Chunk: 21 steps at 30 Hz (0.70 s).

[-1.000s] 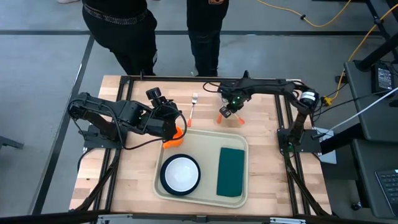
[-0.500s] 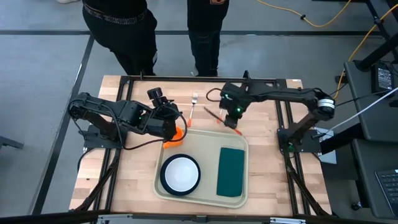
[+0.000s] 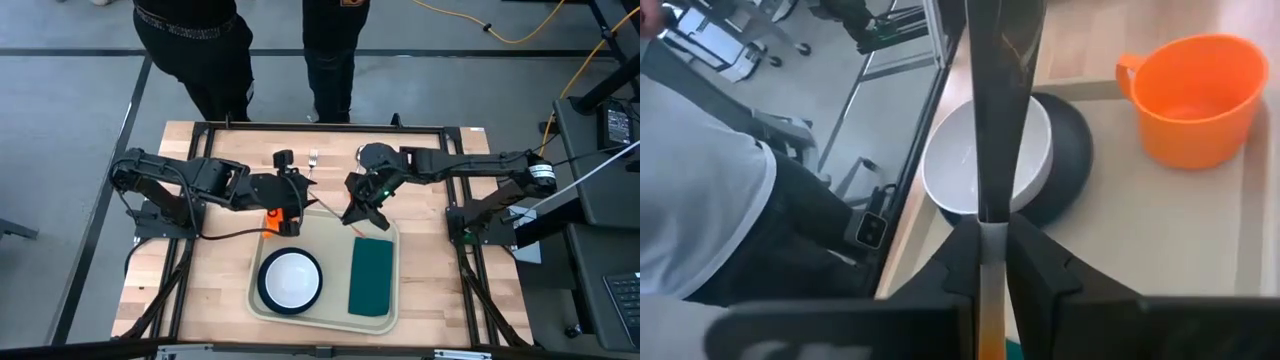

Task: Set up tray
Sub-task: Put the orange knife on the napkin

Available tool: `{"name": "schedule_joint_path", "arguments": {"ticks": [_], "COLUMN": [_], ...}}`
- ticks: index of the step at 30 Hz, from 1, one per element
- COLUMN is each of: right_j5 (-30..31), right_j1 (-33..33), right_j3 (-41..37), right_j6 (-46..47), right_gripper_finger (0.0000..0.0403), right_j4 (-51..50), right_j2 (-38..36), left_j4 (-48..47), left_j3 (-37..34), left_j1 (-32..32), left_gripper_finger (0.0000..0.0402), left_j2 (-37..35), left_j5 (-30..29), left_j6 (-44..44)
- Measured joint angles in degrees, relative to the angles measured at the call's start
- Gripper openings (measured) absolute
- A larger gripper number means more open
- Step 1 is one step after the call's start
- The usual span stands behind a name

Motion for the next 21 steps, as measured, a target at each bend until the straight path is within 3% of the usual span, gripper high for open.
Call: {"name": "schedule_joint_path", "arguments": {"ticks": [3,11,21], "right_j5": [0.42,-0.12,-0.09], "right_j1": [0.61,2.22,3.19], "right_j3": [-0.10,-0.17,-0.20], "right_j6": [0.02,-0.31,-0.28], "right_gripper_finger": [0.0035,0.0035,0.0035], "right_j4": [0.25,-0.14,-0.17], "right_j2": [0.00,0.00,0.00], "left_j4": [-0.23,-0.25,-0.23], "left_j3": [0.00,0.00,0.00], "left_j1": [-0.03,-0.01,-0.04], "left_gripper_finger": [0.0169,0.0169,0.0169], "left_j2": [0.00,0.00,0.00], "left_j5": [1.33,13.33,12.86], "left_j6": [-0.01,-0.61,-3.67]}}
